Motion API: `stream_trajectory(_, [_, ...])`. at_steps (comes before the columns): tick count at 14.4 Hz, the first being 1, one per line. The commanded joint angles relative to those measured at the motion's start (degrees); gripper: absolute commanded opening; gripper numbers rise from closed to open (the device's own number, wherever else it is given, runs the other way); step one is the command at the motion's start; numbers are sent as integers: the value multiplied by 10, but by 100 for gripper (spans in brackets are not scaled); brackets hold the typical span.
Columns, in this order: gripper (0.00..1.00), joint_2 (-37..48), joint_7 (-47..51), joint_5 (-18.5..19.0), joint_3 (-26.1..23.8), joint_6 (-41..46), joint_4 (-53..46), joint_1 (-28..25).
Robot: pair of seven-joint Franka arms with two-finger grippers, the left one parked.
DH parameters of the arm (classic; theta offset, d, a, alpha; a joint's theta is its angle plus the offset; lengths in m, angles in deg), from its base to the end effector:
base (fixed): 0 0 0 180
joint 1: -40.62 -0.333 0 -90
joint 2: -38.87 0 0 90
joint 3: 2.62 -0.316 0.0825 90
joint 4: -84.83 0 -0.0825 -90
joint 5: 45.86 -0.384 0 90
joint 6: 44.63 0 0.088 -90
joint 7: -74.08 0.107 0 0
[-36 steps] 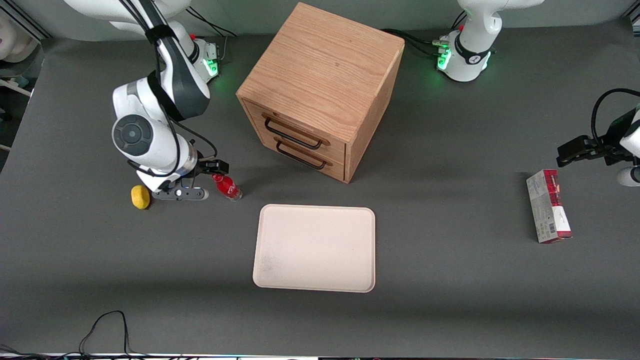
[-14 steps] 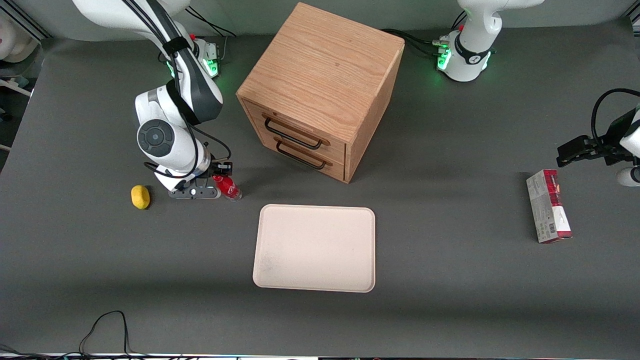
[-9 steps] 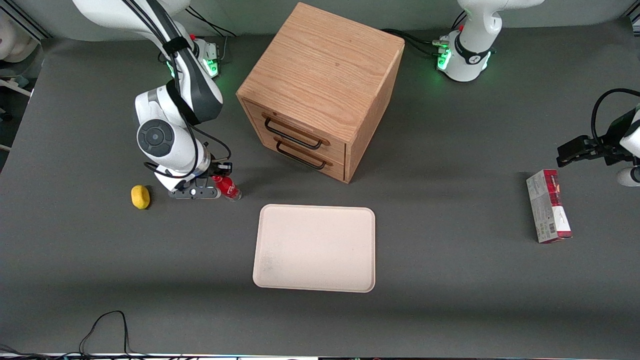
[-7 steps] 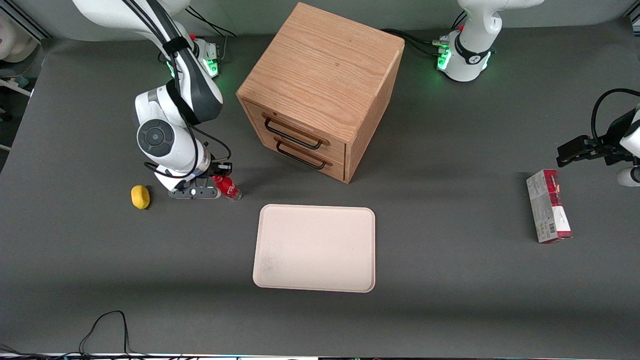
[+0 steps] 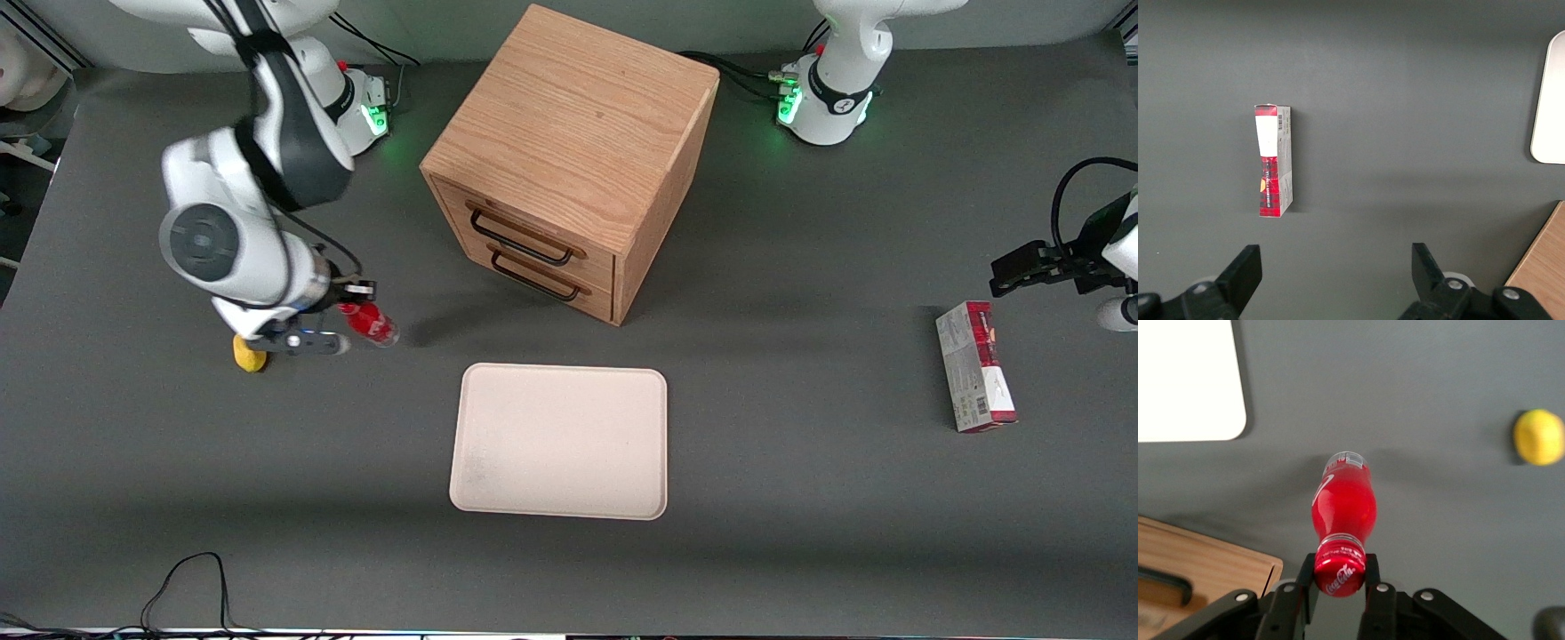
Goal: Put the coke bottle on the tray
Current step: 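Lift the bottle off the table with the right gripper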
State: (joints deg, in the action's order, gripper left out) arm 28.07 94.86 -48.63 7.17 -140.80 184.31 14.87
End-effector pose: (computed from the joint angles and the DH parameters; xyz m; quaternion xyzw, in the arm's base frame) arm 0.5626 0.1714 0.4485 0.9914 -0.0477 -0.1176 0.0311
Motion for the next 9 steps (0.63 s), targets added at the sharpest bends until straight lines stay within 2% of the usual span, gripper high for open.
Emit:
stream_trajectory(1, [0,-12,-42,-29,36,120,-138,4])
stream_trajectory(5, [0,-47,-45,-42,41,230,-269,40])
stream_trajectory(9, [0,-81,-45,-44,41,257,-332,49])
